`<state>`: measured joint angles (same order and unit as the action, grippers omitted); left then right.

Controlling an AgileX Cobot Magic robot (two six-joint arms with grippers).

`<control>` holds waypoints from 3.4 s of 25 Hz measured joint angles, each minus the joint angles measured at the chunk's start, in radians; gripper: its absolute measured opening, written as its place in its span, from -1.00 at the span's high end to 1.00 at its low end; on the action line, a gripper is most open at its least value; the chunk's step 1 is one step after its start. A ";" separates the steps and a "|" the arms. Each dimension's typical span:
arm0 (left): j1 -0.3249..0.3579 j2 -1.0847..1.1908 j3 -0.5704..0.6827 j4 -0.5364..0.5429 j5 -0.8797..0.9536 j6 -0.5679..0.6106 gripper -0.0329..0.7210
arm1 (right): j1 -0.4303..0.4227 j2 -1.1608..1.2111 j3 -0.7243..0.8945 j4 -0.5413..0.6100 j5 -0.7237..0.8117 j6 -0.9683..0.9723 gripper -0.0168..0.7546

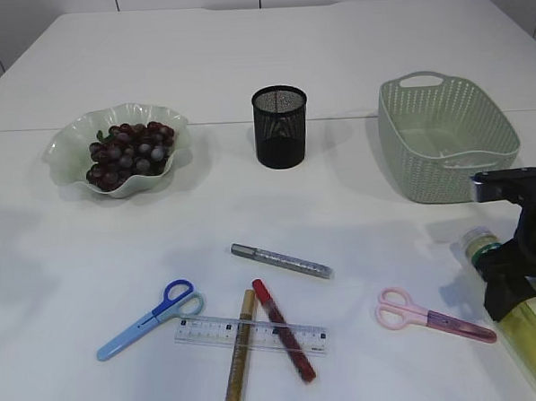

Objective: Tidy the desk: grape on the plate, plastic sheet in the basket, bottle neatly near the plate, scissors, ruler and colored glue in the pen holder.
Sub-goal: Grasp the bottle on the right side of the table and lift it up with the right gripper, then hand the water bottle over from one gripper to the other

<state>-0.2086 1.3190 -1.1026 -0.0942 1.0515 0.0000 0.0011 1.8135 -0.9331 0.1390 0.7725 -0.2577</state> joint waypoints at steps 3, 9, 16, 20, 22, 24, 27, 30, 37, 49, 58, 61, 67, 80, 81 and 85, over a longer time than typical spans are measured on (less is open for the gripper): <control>0.000 0.000 0.000 -0.001 0.000 0.000 0.13 | 0.000 0.000 -0.001 0.000 0.004 0.000 -0.30; 0.000 0.000 0.000 -0.002 0.000 0.000 0.13 | 0.000 -0.012 0.000 0.000 0.022 0.004 -0.30; 0.000 0.000 0.000 -0.002 0.000 0.000 0.13 | 0.000 -0.136 0.005 0.040 0.101 -0.009 -0.30; 0.000 0.000 0.000 -0.002 0.000 0.000 0.13 | 0.000 -0.218 0.007 0.108 0.137 -0.066 -0.30; 0.000 0.000 0.000 -0.003 0.000 0.000 0.13 | 0.000 -0.261 0.007 0.190 0.155 -0.131 -0.30; 0.000 0.000 0.000 -0.003 0.000 0.000 0.14 | 0.000 -0.305 0.007 0.299 0.178 -0.214 -0.30; 0.000 0.000 0.000 -0.003 0.000 0.000 0.14 | 0.000 -0.367 0.007 0.498 0.209 -0.367 -0.29; 0.000 0.000 0.000 -0.005 0.000 0.000 0.14 | 0.000 -0.407 0.011 0.717 0.239 -0.532 -0.29; 0.000 0.000 0.000 -0.005 0.000 0.000 0.14 | 0.022 -0.425 0.013 1.259 0.320 -0.935 -0.29; 0.000 0.000 0.000 -0.005 -0.129 0.000 0.15 | 0.193 -0.425 -0.070 1.446 0.334 -1.202 -0.29; 0.000 -0.002 0.070 -0.043 -0.361 0.000 0.15 | 0.193 -0.425 -0.078 1.449 0.334 -1.206 -0.29; -0.007 -0.019 0.161 -0.076 -0.540 0.010 0.15 | 0.193 -0.425 -0.078 1.452 0.332 -1.207 -0.29; -0.115 -0.088 0.390 -0.094 -1.012 0.032 0.15 | 0.193 -0.425 -0.078 1.452 0.328 -1.208 -0.29; -0.266 -0.104 0.607 0.429 -1.734 -0.629 0.15 | 0.193 -0.425 -0.078 1.454 0.285 -1.232 -0.29; -0.266 -0.105 0.607 0.511 -1.783 -0.679 0.15 | 0.193 -0.425 -0.078 1.454 0.285 -1.240 -0.29; -0.266 -0.105 0.607 0.773 -1.896 -0.846 0.15 | 0.193 -0.425 -0.078 1.461 0.285 -1.264 -0.29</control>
<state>-0.4742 1.2137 -0.4953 0.6784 -0.8444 -0.8457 0.1937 1.3881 -1.0114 1.6000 1.0570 -1.5216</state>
